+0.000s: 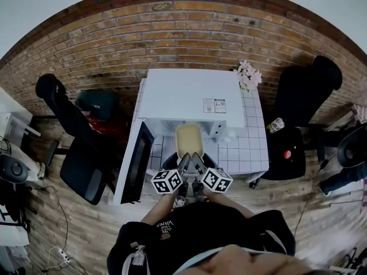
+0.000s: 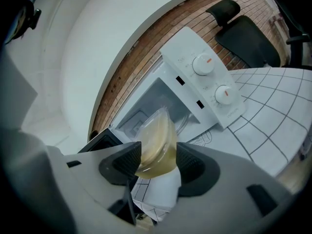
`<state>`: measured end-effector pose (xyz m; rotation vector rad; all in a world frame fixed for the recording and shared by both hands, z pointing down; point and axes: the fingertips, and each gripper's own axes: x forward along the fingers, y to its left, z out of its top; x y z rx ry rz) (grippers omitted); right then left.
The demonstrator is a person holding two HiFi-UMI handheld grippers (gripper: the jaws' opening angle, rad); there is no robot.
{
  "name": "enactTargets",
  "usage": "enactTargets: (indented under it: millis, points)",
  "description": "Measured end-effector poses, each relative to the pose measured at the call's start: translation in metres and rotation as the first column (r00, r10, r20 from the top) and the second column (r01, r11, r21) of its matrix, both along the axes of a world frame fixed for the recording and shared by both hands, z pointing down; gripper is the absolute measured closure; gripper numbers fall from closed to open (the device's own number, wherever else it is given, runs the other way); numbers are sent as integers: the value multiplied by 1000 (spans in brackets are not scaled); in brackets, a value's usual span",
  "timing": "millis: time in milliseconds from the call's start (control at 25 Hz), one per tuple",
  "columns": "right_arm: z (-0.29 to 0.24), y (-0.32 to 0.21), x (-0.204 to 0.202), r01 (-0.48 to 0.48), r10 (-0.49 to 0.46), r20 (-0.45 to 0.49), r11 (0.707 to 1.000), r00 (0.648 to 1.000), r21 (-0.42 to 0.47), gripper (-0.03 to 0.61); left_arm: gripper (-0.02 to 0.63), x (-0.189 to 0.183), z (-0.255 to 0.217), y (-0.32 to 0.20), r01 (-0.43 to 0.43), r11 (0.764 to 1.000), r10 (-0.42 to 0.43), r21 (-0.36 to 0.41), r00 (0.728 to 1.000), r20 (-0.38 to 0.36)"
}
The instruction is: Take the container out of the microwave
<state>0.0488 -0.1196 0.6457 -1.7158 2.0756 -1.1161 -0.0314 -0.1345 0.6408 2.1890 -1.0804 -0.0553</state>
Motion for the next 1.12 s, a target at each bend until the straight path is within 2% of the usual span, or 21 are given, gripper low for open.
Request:
enactTargets:
  millis: [400, 1120]
  points:
    - [0, 9, 18, 87, -87, -8, 996, 996, -6, 359, 382, 17, 0, 15, 66, 998, -66, -5, 998, -3]
    - [7, 34, 20, 209, -210, -7, 977, 978, -28, 362, 382, 19, 7, 49, 166, 986, -166, -27, 986, -2]
